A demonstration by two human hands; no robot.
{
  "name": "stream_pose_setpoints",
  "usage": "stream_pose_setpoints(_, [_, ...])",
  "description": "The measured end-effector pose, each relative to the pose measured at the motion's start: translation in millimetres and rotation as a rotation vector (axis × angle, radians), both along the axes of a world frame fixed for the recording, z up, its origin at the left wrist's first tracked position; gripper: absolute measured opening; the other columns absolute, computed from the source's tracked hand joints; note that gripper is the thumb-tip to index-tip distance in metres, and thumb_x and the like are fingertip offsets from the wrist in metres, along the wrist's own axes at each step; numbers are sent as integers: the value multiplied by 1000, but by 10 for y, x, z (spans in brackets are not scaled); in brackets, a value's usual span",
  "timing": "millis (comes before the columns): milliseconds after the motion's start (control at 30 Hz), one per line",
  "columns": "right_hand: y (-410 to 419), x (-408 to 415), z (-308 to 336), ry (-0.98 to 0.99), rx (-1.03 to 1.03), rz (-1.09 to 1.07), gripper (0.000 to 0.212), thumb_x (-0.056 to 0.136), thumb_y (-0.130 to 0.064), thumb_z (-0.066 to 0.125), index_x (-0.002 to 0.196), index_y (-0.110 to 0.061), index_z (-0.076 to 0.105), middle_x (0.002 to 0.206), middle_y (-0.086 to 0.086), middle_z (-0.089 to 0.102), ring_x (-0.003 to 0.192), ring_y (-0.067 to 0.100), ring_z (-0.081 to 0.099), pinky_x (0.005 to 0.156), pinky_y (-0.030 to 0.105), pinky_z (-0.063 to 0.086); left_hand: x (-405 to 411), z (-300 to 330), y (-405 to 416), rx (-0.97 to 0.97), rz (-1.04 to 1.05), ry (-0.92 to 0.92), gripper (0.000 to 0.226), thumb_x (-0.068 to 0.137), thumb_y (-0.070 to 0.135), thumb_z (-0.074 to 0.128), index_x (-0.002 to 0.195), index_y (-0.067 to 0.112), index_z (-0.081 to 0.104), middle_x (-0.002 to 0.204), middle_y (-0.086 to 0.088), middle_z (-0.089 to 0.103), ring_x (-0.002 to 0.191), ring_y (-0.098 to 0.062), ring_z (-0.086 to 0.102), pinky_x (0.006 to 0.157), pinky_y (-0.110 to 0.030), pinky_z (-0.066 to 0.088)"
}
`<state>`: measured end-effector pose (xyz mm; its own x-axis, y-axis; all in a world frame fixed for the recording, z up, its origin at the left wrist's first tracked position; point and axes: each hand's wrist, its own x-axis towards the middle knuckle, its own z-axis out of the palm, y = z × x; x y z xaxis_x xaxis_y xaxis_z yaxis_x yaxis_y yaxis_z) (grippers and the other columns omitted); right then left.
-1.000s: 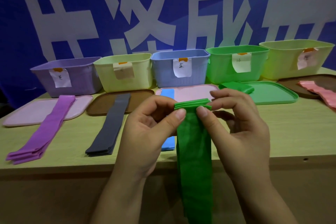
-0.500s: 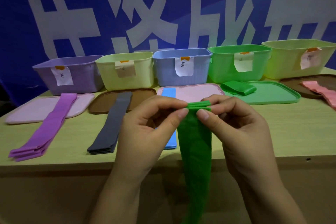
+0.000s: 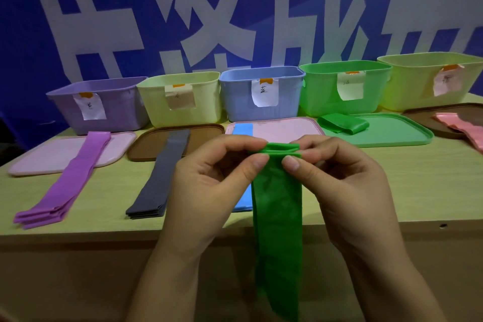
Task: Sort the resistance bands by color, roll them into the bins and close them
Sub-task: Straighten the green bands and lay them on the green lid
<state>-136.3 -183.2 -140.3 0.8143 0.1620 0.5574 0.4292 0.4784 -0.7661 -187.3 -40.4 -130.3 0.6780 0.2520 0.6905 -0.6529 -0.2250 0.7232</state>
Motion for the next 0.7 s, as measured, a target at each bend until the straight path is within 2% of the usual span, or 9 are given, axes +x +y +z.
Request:
stream_pose_setpoints(167, [8,21,-16,0,13,-21,21,59,-3,74,56,-24,68,74,-7,68,79,8,65,75,24,52,-8,0,-16,4,11,5,21,74,7,69,86,23,75,85,9,73,85,-8,69,76,-17,52])
stream_pose_setpoints(333, [20,10,-15,-12,7,-37,21,59,-3,75,57,-22,67,74,-7,68,79,7,66,72,20,52,-8,2,18,1,-9,29,27,73,7,69,88,28,76,86,10,73,87,-8,69,76,-18,53])
stream_pose_setpoints(467, [31,-14,-14,-50,-2,-62,31,60,0,80,65,-20,57,78,-8,67,77,4,64,66,16,51,-5,6,19,0,-12,30,26,73,6,69,89,26,75,86,9,74,87,-7,69,76,-17,52])
stream_pose_setpoints(533, [21,-14,2,-173,-101,-105,37,65,-7,80,75,-35,57,90,-11,64,82,4,63,69,17,49,-4,-1,26,-1,-11,36,27,73,5,69,90,25,75,86,9,74,87,-7,69,76,-17,52])
stream_pose_setpoints(567, [14,-12,14,-253,-175,-122,33,69,-14,75,80,-39,58,95,-11,62,88,6,62,72,17,49,-7,-3,28,1,-13,40,27,73,5,69,90,25,75,86,9,74,86,-6,68,76,-16,52])
stream_pose_setpoints(633, [-7,-2,31,-357,-300,-145,18,76,-20,64,86,-35,63,104,-6,57,103,8,59,79,17,48,-14,-3,29,8,-22,48,28,73,5,69,89,27,75,85,9,73,85,-6,68,76,-16,52])
stream_pose_setpoints(700, [-42,12,48,-372,-352,-132,11,78,-21,61,84,-28,66,109,0,56,111,7,56,81,15,48,-22,0,30,4,-47,54,28,72,4,69,89,26,76,85,8,74,85,-6,68,76,-15,52])
